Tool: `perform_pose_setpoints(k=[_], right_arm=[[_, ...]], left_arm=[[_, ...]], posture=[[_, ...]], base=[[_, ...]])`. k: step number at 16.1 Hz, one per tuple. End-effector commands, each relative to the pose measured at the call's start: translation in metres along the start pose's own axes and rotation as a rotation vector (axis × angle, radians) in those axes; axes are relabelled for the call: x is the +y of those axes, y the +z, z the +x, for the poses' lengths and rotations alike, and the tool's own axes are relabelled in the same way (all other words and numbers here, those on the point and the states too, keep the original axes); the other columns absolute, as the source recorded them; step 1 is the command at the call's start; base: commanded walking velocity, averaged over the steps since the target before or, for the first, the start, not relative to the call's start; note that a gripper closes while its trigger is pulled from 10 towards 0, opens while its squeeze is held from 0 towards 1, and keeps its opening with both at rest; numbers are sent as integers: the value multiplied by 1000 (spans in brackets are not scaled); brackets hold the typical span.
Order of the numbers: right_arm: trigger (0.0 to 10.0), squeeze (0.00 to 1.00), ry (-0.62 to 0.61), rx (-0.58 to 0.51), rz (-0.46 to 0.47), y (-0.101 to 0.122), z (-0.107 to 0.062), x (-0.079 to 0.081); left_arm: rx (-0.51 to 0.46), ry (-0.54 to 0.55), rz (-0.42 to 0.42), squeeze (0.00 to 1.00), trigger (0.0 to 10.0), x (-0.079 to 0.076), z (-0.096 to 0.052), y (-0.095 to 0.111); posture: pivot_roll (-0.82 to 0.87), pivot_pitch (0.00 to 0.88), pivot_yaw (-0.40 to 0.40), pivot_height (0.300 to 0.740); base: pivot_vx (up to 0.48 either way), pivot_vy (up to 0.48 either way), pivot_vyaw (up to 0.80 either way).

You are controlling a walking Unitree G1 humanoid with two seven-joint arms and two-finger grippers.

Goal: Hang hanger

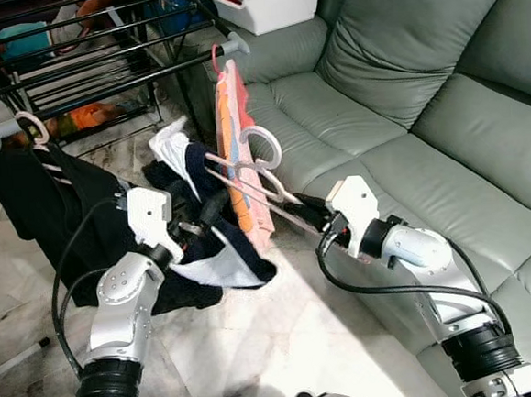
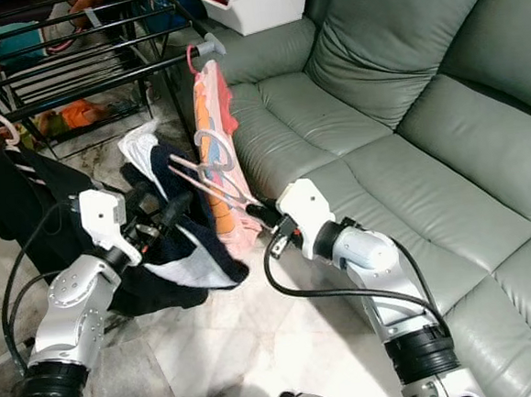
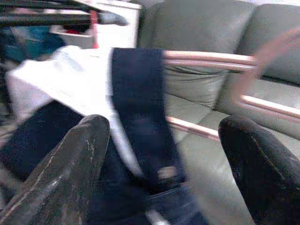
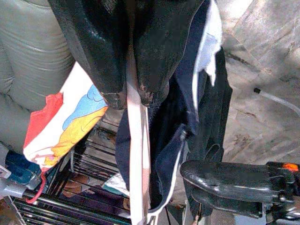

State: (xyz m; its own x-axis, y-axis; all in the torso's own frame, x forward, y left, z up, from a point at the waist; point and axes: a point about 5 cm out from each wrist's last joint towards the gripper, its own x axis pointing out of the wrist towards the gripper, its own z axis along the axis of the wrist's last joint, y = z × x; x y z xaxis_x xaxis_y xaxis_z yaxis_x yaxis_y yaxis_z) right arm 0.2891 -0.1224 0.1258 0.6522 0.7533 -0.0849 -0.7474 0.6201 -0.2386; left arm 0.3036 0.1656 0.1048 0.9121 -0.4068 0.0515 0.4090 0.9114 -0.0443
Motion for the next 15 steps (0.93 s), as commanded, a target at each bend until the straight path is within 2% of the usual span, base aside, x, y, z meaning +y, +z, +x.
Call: perform_pose_setpoints(k=[1,3,4,8,11,12,13,14,15], right_arm=[[10000,0,11,-76,-22,16,1,-2],[10000,0,33,-84,-16,18,1,0],[10000,0,46,-88,-13,20,1,0],[10000,0,111,-90,22,21,-3,6],[10000,0,183,-75,36,22,-10,13],[10000,0,197,-66,40,22,-13,14],[10000,0,201,-60,42,21,-15,14],[10000,0,196,-49,42,20,-18,12],[10000,0,196,-49,42,20,-18,12]], left_arm=[[2,30,24,949,10000,7,2,2],[9,31,24,341,10000,6,4,0],[7,33,16,0,10000,6,7,0],[7,26,-46,0,10000,4,14,-1],[3,40,-59,0,10000,6,17,-1],[0,45,-68,0,4588,7,17,-2],[-2,47,-72,0,2745,8,18,-2],[-7,45,-79,0,0,8,17,-2],[-7,45,-79,0,0,8,17,-2]], posture=[[-53,12,-13,740],[-53,12,-13,740],[-67,10,-11,740],[-80,11,-7,740],[-86,11,-6,740],[-88,12,-6,740],[-88,12,-6,740],[-90,14,-4,740],[-90,14,-4,740]], base=[[0,0,0],[0,0,0],[0,0,0],[0,0,0],[0,0,0],[0,0,0],[0,0,0],[0,0,0],[0,0,0]])
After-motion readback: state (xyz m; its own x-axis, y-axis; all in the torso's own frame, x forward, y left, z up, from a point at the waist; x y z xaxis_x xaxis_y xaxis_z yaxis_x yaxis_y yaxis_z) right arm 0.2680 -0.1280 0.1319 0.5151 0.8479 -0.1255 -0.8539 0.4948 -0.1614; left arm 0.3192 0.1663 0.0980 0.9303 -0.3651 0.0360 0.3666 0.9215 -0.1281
